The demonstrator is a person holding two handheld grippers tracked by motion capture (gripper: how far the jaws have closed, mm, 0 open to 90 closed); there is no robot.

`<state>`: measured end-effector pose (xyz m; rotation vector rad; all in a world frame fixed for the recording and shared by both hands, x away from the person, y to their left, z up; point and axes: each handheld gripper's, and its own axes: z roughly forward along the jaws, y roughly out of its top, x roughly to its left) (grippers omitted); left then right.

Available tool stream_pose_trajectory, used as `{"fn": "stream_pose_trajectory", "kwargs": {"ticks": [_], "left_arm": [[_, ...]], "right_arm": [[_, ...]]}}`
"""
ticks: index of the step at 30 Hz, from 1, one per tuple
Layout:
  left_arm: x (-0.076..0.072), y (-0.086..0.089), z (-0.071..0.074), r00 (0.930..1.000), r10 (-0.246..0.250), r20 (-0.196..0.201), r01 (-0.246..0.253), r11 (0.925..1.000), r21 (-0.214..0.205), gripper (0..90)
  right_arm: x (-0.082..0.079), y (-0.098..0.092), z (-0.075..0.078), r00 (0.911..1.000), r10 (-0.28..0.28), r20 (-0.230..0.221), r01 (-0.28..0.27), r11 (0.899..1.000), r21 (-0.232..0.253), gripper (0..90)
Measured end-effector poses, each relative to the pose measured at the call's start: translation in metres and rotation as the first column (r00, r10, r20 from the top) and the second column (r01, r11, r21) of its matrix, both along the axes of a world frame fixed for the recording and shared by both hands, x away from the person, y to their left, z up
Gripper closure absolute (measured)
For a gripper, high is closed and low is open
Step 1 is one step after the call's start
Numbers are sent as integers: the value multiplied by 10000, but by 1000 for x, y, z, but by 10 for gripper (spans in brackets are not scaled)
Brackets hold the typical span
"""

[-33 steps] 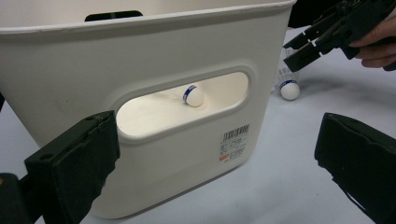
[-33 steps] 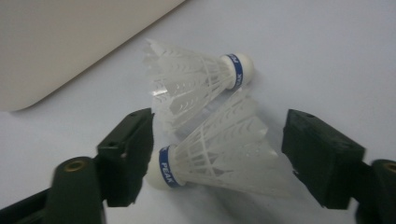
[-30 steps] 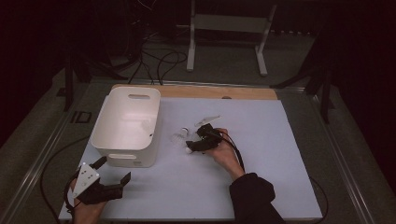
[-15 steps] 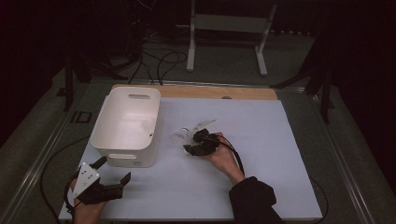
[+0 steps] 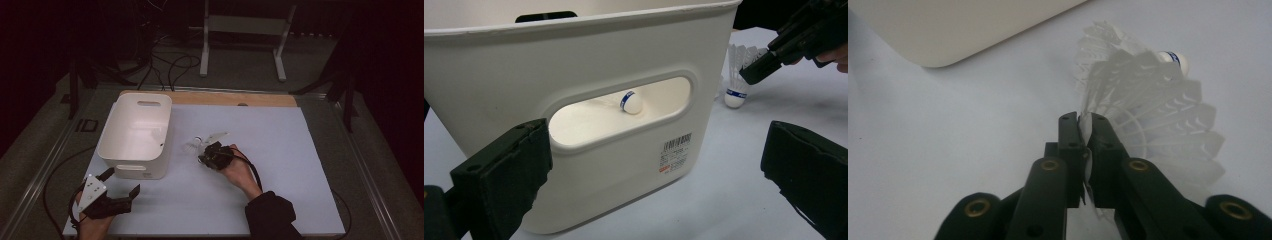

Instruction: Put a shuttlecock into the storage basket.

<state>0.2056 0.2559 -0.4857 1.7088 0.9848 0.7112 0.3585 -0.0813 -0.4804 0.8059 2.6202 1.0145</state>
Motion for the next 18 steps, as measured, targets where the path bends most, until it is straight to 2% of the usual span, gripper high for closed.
{"fn": "stream_pose_trajectory", "kwargs": {"ticks": [7,9,11,18], "left_arm": [[0,0,0,10000,2,5,-2,10000,-1,8],[0,0,0,10000,7,5,-7,10000,5,8],[0,0,0,10000,11,8,-11,10000,1,8],[0,0,0,10000,12,9,-12,10000,6,8]], "right_arm": [[-2,0,4,9998,-212,-10,212,9996,209,883],[-1,-2,4,10000,-58,72,57,9999,98,883],[-3,-2,5,9997,-210,88,208,9995,217,883],[-5,-1,8,9998,-187,31,186,9994,278,883]]}}
